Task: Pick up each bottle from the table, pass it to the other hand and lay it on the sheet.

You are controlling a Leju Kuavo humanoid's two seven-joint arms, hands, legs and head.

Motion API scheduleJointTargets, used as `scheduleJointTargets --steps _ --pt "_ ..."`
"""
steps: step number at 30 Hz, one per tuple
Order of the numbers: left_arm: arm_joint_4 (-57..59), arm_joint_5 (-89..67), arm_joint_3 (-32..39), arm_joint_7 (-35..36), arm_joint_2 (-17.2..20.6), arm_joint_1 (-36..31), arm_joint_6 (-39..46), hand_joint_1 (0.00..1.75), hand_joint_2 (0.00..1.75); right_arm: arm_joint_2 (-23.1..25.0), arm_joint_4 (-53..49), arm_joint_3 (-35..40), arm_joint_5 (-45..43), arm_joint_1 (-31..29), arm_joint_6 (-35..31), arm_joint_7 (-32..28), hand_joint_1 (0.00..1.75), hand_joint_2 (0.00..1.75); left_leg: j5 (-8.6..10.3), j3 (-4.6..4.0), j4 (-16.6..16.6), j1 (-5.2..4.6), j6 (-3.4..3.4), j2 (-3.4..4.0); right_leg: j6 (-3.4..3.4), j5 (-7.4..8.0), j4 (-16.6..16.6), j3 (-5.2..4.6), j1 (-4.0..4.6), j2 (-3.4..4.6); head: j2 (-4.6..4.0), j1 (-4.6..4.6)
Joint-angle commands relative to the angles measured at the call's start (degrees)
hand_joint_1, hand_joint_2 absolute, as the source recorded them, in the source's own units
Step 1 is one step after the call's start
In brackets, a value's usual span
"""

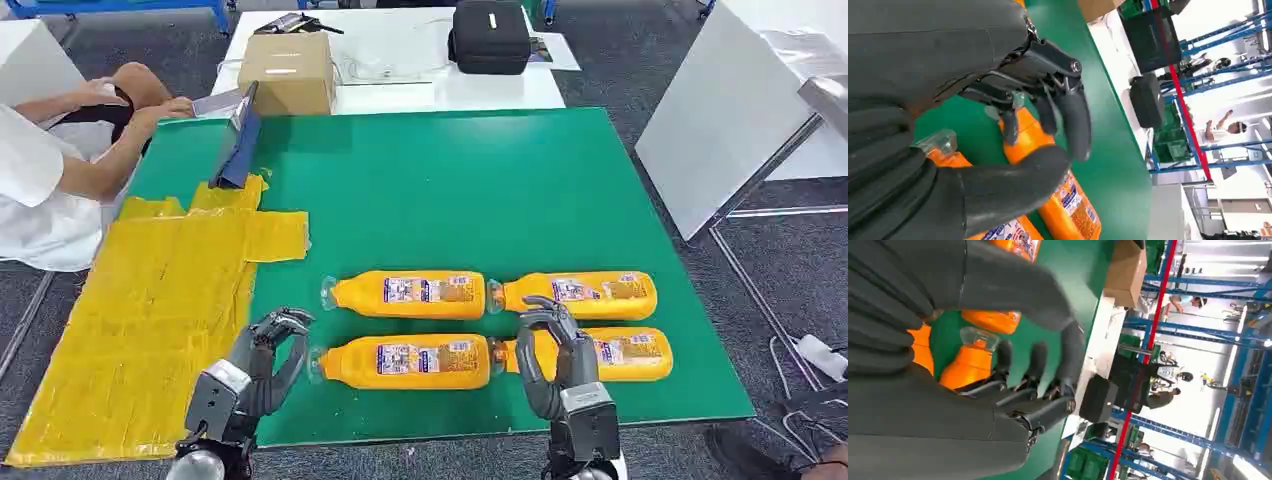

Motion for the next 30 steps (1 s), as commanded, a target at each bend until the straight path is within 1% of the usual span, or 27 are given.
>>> scheduleJointTargets --steps 1,2,3,4,5,6,7,9,10,11,12,14,15,16,21,23,24,27,28,30 --pt "0.25 -0.64 -4.37 -9.22 -3.31 -2.46 16.63 1.75 1.75 6.06 8.18 14.73 -0.91 -8.06 -8.36 -9.18 1.73 1.75 -0.21 0.3 0.08 0.1 -0.11 0.31 -0.2 -0.09 0.09 0.21 0.08 0.53 0.0 0.04" --pt "0.25 -0.64 -4.37 -9.22 -3.31 -2.46 16.63 1.75 1.75 6.06 8.18 14.73 -0.91 -8.06 -8.36 -9.18 1.75 1.75 -0.1 0.12 0.03 0.08 -0.08 0.27 -0.14 0.01 0.02 0.08 0.07 0.43 0.0 0.04" --pt "0.38 -0.67 -5.06 -9.22 -2.68 -2.71 16.88 1.75 1.75 5.03 7.73 15.03 -1.69 -8.35 -9.25 -8.83 1.71 1.75 -0.05 0.09 -0.02 0.05 -0.06 0.2 -0.11 0.03 -0.01 0.04 0.04 0.31 0.0 0.02" --pt "0.79 -0.81 -5.41 -9.0 -2.28 -2.94 16.93 1.75 1.75 4.27 7.34 15.07 -2.04 -8.54 -9.57 -8.71 1.75 1.75 -0.13 0.28 -0.01 0.1 -0.1 0.26 -0.18 -0.02 -0.01 0.19 0.09 0.43 0.0 -0.02" --pt "1.24 -1.13 -5.69 -8.84 -1.94 -3.19 16.95 1.75 1.75 3.71 6.98 14.93 -2.21 -8.63 -9.75 -8.64 1.75 1.75 -0.04 0.28 -0.04 0.06 -0.07 0.04 -0.13 -0.01 -0.04 0.21 0.06 0.16 0.0 -0.02" --pt "1.64 -1.3 -5.86 -8.85 -1.79 -3.48 16.97 1.75 1.75 3.3 6.59 14.64 -2.2 -8.85 -9.9 -8.63 1.75 1.75 0.02 0.17 -0.03 0.04 -0.04 -0.06 -0.11 -0.01 -0.04 0.11 0.04 0.06 0.0 0.0" --pt "1.89 -1.49 -6.07 -8.8 -1.58 -3.76 16.93 1.75 1.75 3.21 6.38 14.29 -2.54 -9.07 -9.97 -8.29 1.75 1.75 0.01 0.26 -0.03 0.08 -0.05 -0.12 -0.14 -0.06 -0.05 0.25 0.06 0.03 0.0 0.06" --pt "2.16 -2.01 -6.34 -8.31 -1.16 -4.13 16.78 1.75 1.75 3.14 6.19 13.89 -3.39 -9.48 -9.5 -7.46 1.75 1.75 0.04 0.17 -0.04 0.04 -0.01 0.03 -0.08 0.0 -0.05 0.14 0.02 0.1 0.0 0.0" --pt "2.15 -2.05 -6.26 -8.23 -1.09 -4.25 16.78 1.75 1.75 3.09 6.13 13.79 -3.51 -9.67 -9.38 -7.32 1.75 1.75 -0.04 0.34 -0.03 0.07 -0.02 0.04 -0.12 -0.04 -0.06 0.31 0.03 0.19 0.0 0.02" --pt "2.35 -2.61 -6.34 -7.74 -0.8 -4.45 16.61 1.75 1.75 3.17 6.05 13.62 -3.71 -9.8 -9.37 -7.05 1.75 1.75 0.01 0.24 -0.04 0.04 -0.01 0.01 -0.1 -0.01 -0.05 0.23 0.02 0.12 0.0 0.02" --pt "2.2 -3.21 -6.24 -7.41 -0.6 -4.56 16.66 1.75 1.75 3.17 5.98 13.51 -4.73 -10.14 -8.7 -6.09 1.75 1.75 -0.07 0.4 -0.02 0.09 -0.03 -0.01 -0.15 -0.08 -0.06 0.4 0.05 0.18 0.0 0.02" --pt "1.74 -3.43 -6.02 -7.27 -0.26 -4.48 16.58 1.75 1.75 3.23 6.04 13.2 -7.37 -10.8 -6.93 -4.06 1.75 1.75 0.02 0.22 -0.05 0.02 -0.02 0.0 -0.1 0.0 -0.05 0.21 -0.01 0.08 0.0 0.02" --pt "1.34 -3.56 -5.9 -7.18 -0.1 -4.37 16.6 1.75 1.75 3.19 6.3 12.94 -9.35 -11.4 -5.55 -2.71 1.75 1.75 -0.05 0.34 -0.04 0.06 -0.05 0.0 -0.16 -0.05 -0.05 0.33 0.03 0.16 0.0 0.02" --pt "1.09 -3.59 -5.78 -7.08 -0.06 -4.27 16.65 1.75 1.75 3.22 6.53 12.71 -10.1 -11.76 -5.21 -2.05 1.75 1.75 -0.02 0.27 -0.04 0.04 -0.04 0.01 -0.13 -0.02 -0.05 0.26 0.01 0.14 0.0 0.02" --pt "0.98 -3.6 -5.71 -7.02 0.03 -4.21 16.63 1.75 1.75 3.18 6.67 12.55 -10.24 -12.04 -5.14 -1.94 1.75 1.75 -0.05 0.31 -0.03 0.05 -0.05 0.01 -0.14 -0.05 -0.04 0.29 0.03 0.16 0.0 0.0" --pt "0.98 -3.6 -5.71 -7.02 0.03 -4.21 16.63 1.75 1.75 3.18 6.67 12.55 -10.24 -12.04 -5.14 -1.94 1.75 1.75 0.01 0.2 -0.04 0.02 -0.02 -0.01 -0.09 -0.01 -0.04 0.18 0.01 0.07 0.0 0.02" --pt "0.98 -3.6 -5.71 -7.02 0.03 -4.21 16.63 1.75 1.75 3.18 6.67 12.55 -10.24 -12.04 -5.14 -1.94 1.75 1.75 -0.06 0.34 -0.03 0.07 -0.04 -0.01 -0.14 -0.07 -0.05 0.33 0.04 0.14 0.0 0.0" --pt "0.98 -3.6 -5.71 -7.02 0.03 -4.21 16.63 1.75 1.75 3.18 6.67 12.55 -10.24 -12.04 -5.14 -1.94 1.75 1.75 0.0 0.21 -0.04 0.03 -0.01 0.01 -0.09 -0.01 -0.04 0.19 0.01 0.09 0.0 0.02" --pt "0.98 -3.6 -5.71 -7.02 0.03 -4.21 16.63 1.75 1.75 3.18 6.67 12.55 -10.24 -12.04 -5.14 -1.94 1.75 1.75 -0.09 0.36 0.0 0.08 -0.04 -0.01 -0.15 -0.08 -0.04 0.36 0.04 0.17 0.0 0.02" --pt "0.98 -3.6 -5.71 -7.02 0.03 -4.21 16.63 1.75 1.75 3.18 6.67 12.55 -10.24 -12.04 -5.14 -1.94 1.75 1.75 -0.03 0.26 -0.03 0.05 -0.03 -0.02 -0.12 -0.04 -0.04 0.26 0.02 0.11 0.0 0.02"
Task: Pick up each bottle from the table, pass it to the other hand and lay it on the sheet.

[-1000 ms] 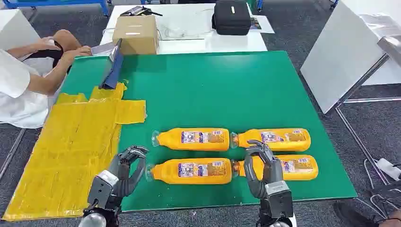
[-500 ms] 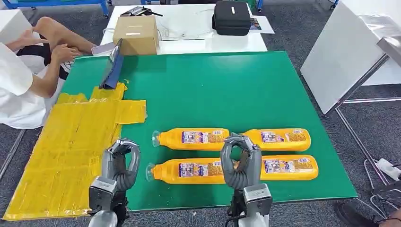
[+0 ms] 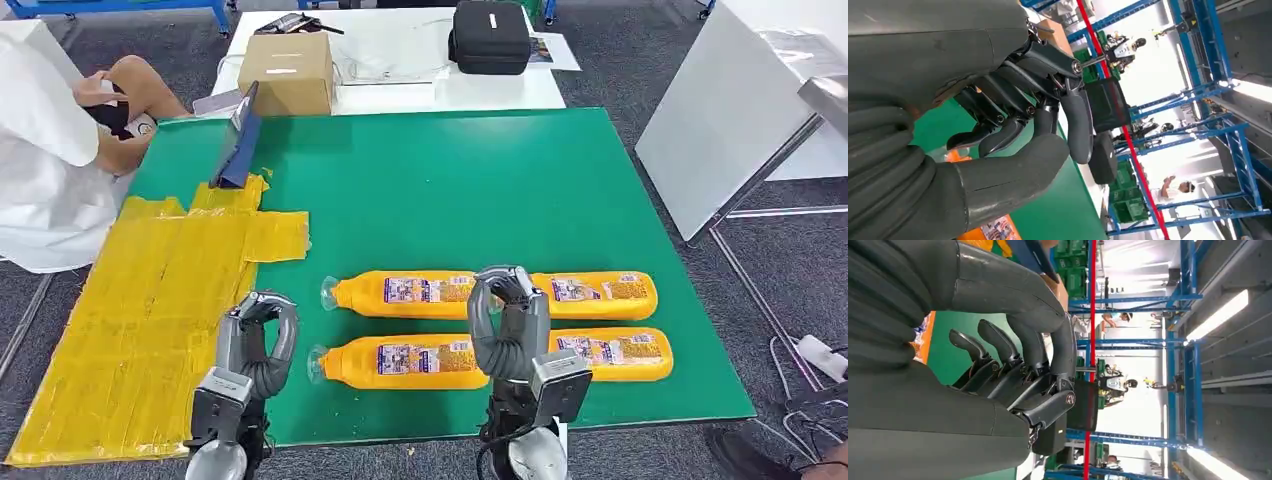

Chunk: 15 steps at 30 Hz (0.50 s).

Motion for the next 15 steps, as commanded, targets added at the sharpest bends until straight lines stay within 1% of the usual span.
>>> scheduleJointTargets --steps 1,2,5,6,7,8,9,11,12,13,14,15 --pt "1.56 0.01 -1.1 0.3 1.82 -1.42 -0.16 1.75 1.75 -1.65 3.17 0.14 -0.14 -2.13 -0.05 0.29 1.75 1.75 -0.16 0.38 -0.01 0.09 -0.07 -0.03 -0.17 -0.14 -0.04 0.39 0.06 0.21 0.0 0.0" --pt "1.56 0.01 -1.1 0.3 1.82 -1.42 -0.16 1.75 1.75 -1.65 3.17 0.14 -0.14 -2.13 -0.05 0.29 1.75 1.75 -0.09 0.27 -0.04 0.08 -0.06 0.0 -0.13 -0.07 -0.06 0.28 0.06 0.17 0.0 0.0" --pt "1.56 0.01 -1.1 0.3 1.82 -1.42 -0.16 1.75 1.75 -1.65 3.17 0.14 -0.14 -2.13 -0.05 0.29 1.75 1.75 -0.17 0.41 -0.01 0.11 -0.08 -0.04 -0.2 -0.15 -0.04 0.42 0.09 0.2 0.0 0.0" --pt "1.47 0.1 -0.84 0.44 1.66 -1.34 -0.03 1.43 1.75 -1.54 3.65 0.02 -0.87 -2.3 0.03 1.01 1.57 1.75 -0.23 0.53 -0.02 0.13 -0.11 -0.05 -0.24 -0.21 -0.03 0.54 0.09 0.26 0.0 0.0" --pt "1.31 0.68 -0.12 0.98 1.58 -1.28 -0.08 0.07 1.75 -1.97 4.64 0.03 -0.39 -3.48 -0.67 2.79 0.61 1.75 -0.21 0.45 0.03 0.13 -0.1 -0.04 -0.21 -0.19 -0.01 0.47 0.09 0.24 0.0 0.0" --pt "1.42 1.51 0.72 1.48 1.56 -1.4 -0.44 0.0 1.75 -2.92 6.37 0.36 1.81 -5.31 -2.17 4.75 0.0 1.75 -0.21 0.47 0.01 0.13 -0.1 0.01 -0.21 -0.17 -0.03 0.47 0.1 0.29 0.0 0.0" --pt "1.77 2.37 1.2 1.69 1.58 -1.72 -1.24 0.0 1.75 -4.17 8.36 1.01 5.2 -7.41 -3.47 6.25 0.0 1.75 -0.07 0.25 -0.05 0.06 -0.05 0.08 -0.11 -0.02 -0.08 0.24 0.05 0.24 0.0 0.0" --pt "3.05 3.47 2.53 1.62 1.21 -3.0 -2.26 0.0 1.75 -5.14 11.81 0.51 10.53 -11.59 -6.48 7.73 0.0 1.75 -0.13 0.4 -0.04 0.09 -0.06 0.16 -0.16 -0.03 -0.09 0.36 0.07 0.39 0.0 -0.02" --pt "3.55 4.17 2.89 1.29 0.97 -3.73 -2.89 0.0 1.75 -6.24 13.63 0.86 15.59 -13.94 -8.2 8.68 0.0 1.75 -0.13 0.43 -0.04 0.11 -0.06 0.15 -0.16 -0.02 -0.11 0.4 0.08 0.4 0.0 0.0" --pt "4.06 4.62 3.14 1.14 0.77 -4.48 -3.45 0.0 1.75 -6.41 14.83 0.5 18.19 -15.69 -9.04 9.39 0.0 1.75 -0.04 0.25 -0.04 0.06 -0.03 0.13 -0.1 0.04 -0.09 0.23 0.05 0.29 0.0 0.0" --pt "4.52 5.29 3.35 1.07 0.63 -5.36 -4.33 0.0 1.75 -7.18 17.1 0.6 22.46 -18.42 -9.21 11.85 0.0 1.75 -0.06 0.31 0.0 0.09 -0.03 0.13 -0.13 0.03 -0.09 0.31 0.07 0.34 0.0 0.0" --pt "4.68 5.37 3.54 1.03 0.51 -5.93 -4.65 0.0 1.75 -8.13 19.57 1.2 26.15 -20.99 -7.38 14.93 0.0 1.75 -0.06 0.34 0.01 0.1 -0.04 0.1 -0.14 0.03 -0.08 0.35 0.08 0.34 0.0 0.0"
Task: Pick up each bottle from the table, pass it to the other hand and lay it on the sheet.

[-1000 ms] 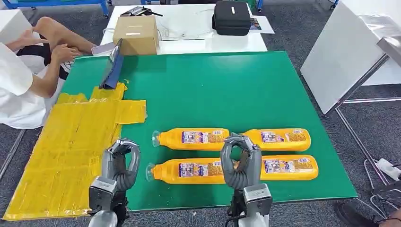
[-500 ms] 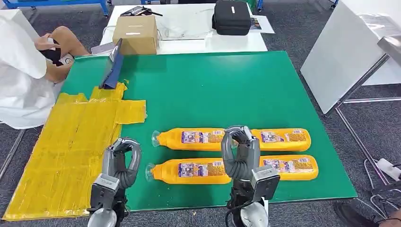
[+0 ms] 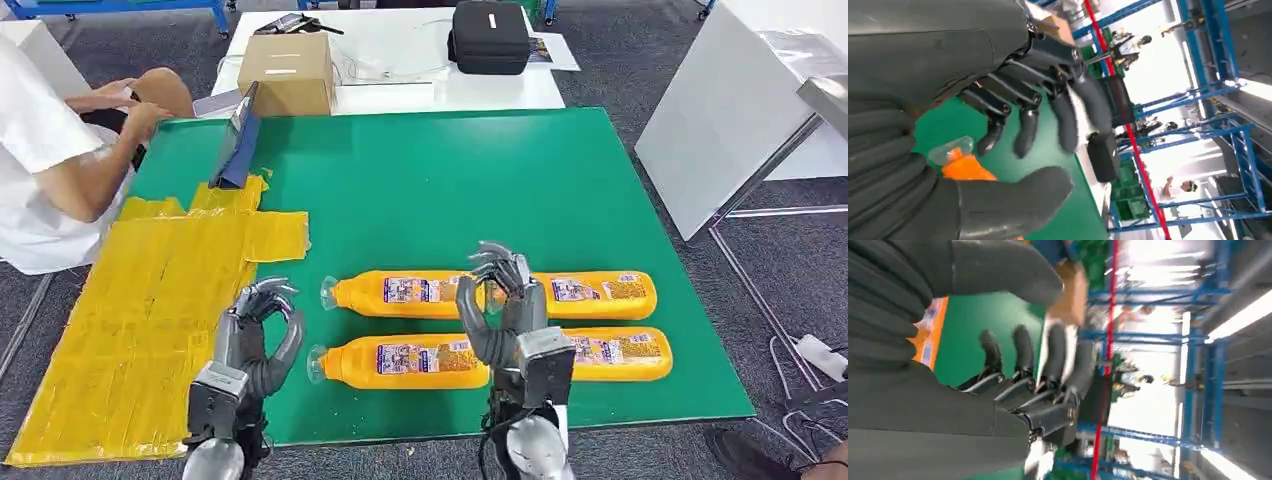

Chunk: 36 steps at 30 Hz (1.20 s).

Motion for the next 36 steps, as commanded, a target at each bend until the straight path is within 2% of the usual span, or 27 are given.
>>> scheduleJointTargets --steps 1,2,3,5,13,19,23,32,36 --pt "4.68 2.79 3.38 -0.12 0.1 -5.85 -3.57 0.0 1.75 -6.93 18.84 1.49 21.01 -18.63 -2.3 9.61 0.0 1.75 0.0 0.23 -0.02 0.04 -0.01 0.11 -0.1 0.06 -0.08 0.21 0.02 0.28 0.0 0.0" --pt "4.48 2.95 3.71 0.08 -0.07 -6.12 -4.1 0.0 1.75 -7.34 22.1 2.16 25.87 -21.3 -1.38 12.27 0.0 1.75 -0.01 0.29 0.0 0.07 0.0 0.1 -0.12 0.04 -0.07 0.28 0.04 0.3 0.02 0.0" --pt "4.48 3.72 3.86 0.62 -0.06 -6.59 -5.43 0.0 1.75 -9.05 26.05 6.05 34.48 -24.53 1.8 15.29 0.0 1.75 0.01 0.32 0.0 0.07 0.01 0.12 -0.14 0.07 -0.08 0.32 0.05 0.36 0.0 0.0" --pt "4.75 4.52 4.47 1.32 -0.34 -7.71 -7.99 0.0 1.75 -6.35 31.83 7.38 38.82 -27.8 3.28 15.81 0.0 1.75 0.04 0.3 0.01 0.06 0.05 0.19 -0.05 0.13 -0.07 0.28 0.03 0.39 0.0 0.0" --pt "6.38 3.73 3.93 1.47 -0.85 -9.0 -9.0 0.0 1.75 -5.55 39.03 10.62 40.66 -31.36 6.49 16.41 0.0 1.75 0.15 0.19 -0.01 0.03 0.02 0.0 -0.08 0.17 -0.01 0.21 0.04 0.12 0.0 -0.02" --pt "8.41 4.29 3.43 1.56 -1.05 -10.7 -10.05 0.0 1.75 -4.59 49.57 14.57 43.94 -35.53 10.07 16.99 0.0 1.75 0.13 0.24 0.01 0.05 0.01 -0.02 -0.15 0.14 0.0 0.27 0.04 0.16 0.0 0.0" --pt "10.53 4.91 2.73 1.42 -1.01 -12.36 -10.55 0.0 1.75 -3.12 58.57 16.86 44.13 -38.15 11.98 15.35 0.0 1.75 0.14 0.27 -0.02 0.05 -0.01 -0.02 -0.16 0.15 -0.01 0.29 0.04 0.17 0.0 0.0" --pt "11.56 5.23 2.3 1.38 -1.0 -13.13 -10.75 0.0 1.75 -2.37 61.56 17.35 44.2 -38.47 12.05 15.33 0.0 1.75 0.17 0.11 0.0 0.01 0.03 -0.05 -0.07 0.17 0.02 0.13 0.02 0.06 0.0 0.0" --pt "14.24 6.14 2.35 1.61 -1.2 -14.77 -10.7 0.0 1.75 -1.1 66.27 17.48 45.25 -39.17 9.77 17.75 0.0 1.75 0.15 0.2 0.02 0.05 0.01 -0.15 -0.12 0.11 0.02 0.25 0.04 0.02 0.0 0.0"
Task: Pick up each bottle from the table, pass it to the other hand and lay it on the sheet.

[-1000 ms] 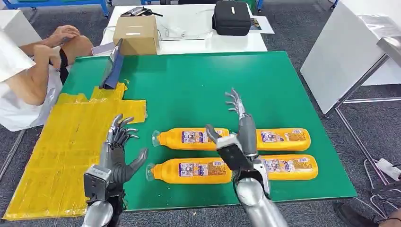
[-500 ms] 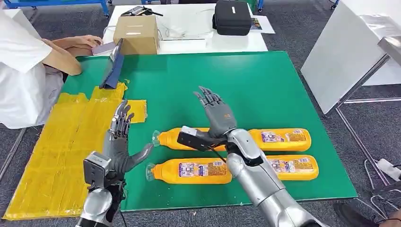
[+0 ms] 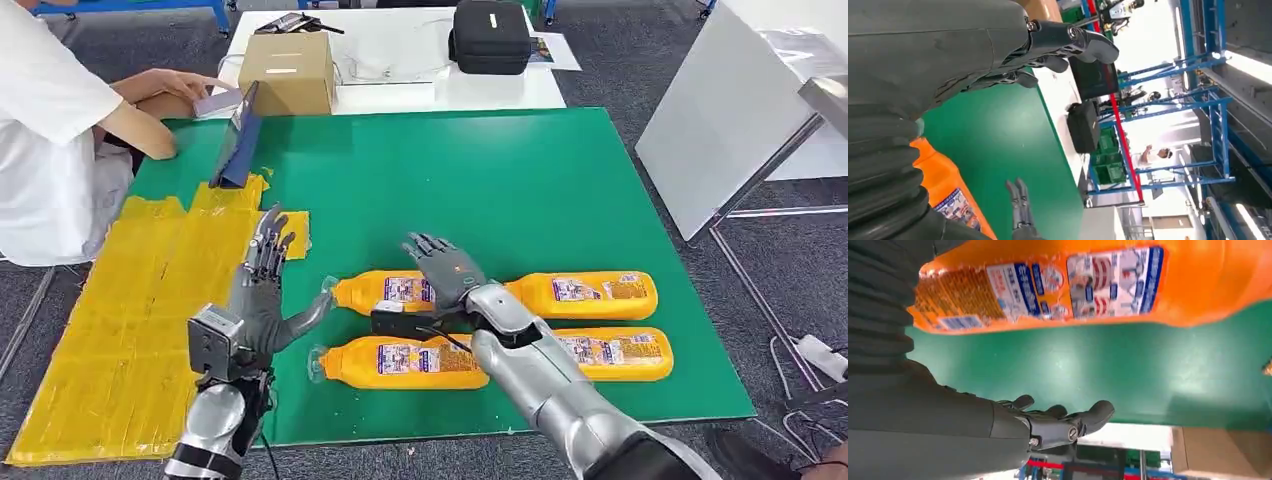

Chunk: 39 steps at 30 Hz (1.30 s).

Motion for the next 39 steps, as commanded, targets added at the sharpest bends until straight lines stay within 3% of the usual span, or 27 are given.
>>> scheduleJointTargets --steps 1,8,23,26,28,31,36,37,39 --pt "8.11 1.43 -0.17 0.32 -0.16 -4.67 -0.2 0.0 1.75 1.8 13.82 2.84 1.25 -4.72 -1.8 3.14 0.0 1.75 -0.04 0.21 -0.03 0.04 -0.05 -0.1 -0.11 -0.07 -0.02 0.23 0.02 0.05 0.0 0.0" --pt "11.55 2.13 0.77 0.37 -1.11 -6.08 -0.27 0.0 1.75 2.43 17.06 2.19 3.64 -5.67 -2.73 7.87 0.0 1.75 -0.07 0.23 0.0 0.04 -0.06 -0.15 -0.13 -0.1 0.02 0.25 0.01 0.04 0.0 0.0" --pt "13.61 2.73 0.17 0.15 -2.04 -6.49 -0.69 0.0 1.75 2.05 18.34 -0.49 2.13 -4.22 -1.38 7.24 0.0 1.75 -0.08 0.25 0.01 0.07 -0.06 -0.18 -0.14 -0.11 -0.01 0.3 0.04 0.02 0.0 0.0" --pt "13.5 3.21 0.4 -0.2 -2.06 -6.42 -0.7 0.0 1.75 1.89 18.09 -0.86 2.13 -3.64 -2.7 6.6 0.28 1.75 -0.06 0.22 0.0 0.06 -0.06 -0.16 -0.12 -0.09 -0.03 0.27 0.04 0.02 0.0 0.0" --pt "13.21 3.26 0.34 -0.21 -2.03 -6.3 -0.76 0.0 1.75 1.8 17.81 -1.15 2.3 -3.22 -3.74 5.96 0.58 1.75 -0.08 0.3 -0.02 0.07 -0.07 -0.17 -0.15 -0.12 -0.03 0.33 0.05 0.04 0.0 -0.02" --pt "13.39 3.22 0.18 -0.22 -2.07 -6.25 -0.73 0.0 1.75 1.8 17.3 -2.05 1.49 -2.59 -3.98 4.23 0.8 1.75 -0.09 0.27 0.0 0.08 -0.07 -0.19 -0.14 -0.13 -0.03 0.32 0.06 0.01 0.0 0.0" --pt "13.46 3.22 0.16 -0.22 -2.08 -6.25 -0.74 0.0 1.75 1.77 17.29 -2.11 1.43 -2.49 -4.02 4.12 0.8 1.75 -0.05 0.22 -0.03 0.04 -0.04 -0.13 -0.09 -0.08 -0.05 0.24 0.03 0.01 0.0 0.0" --pt "13.63 3.21 0.13 -0.22 -2.05 -6.34 -0.75 0.0 1.75 1.82 17.1 -2.55 0.95 -2.43 -3.95 3.54 0.89 1.75 -0.04 0.19 -0.04 0.04 -0.04 -0.11 -0.08 -0.06 -0.05 0.2 0.03 0.02 0.0 0.0" --pt "13.88 3.23 0.04 -0.22 -2.02 -6.49 -0.82 0.0 1.75 1.7 16.51 -3.03 0.68 -2.12 -4.98 2.73 1.31 1.75 -0.07 0.25 -0.01 0.06 -0.06 -0.16 -0.12 -0.11 -0.03 0.28 0.04 0.01 0.0 0.0"
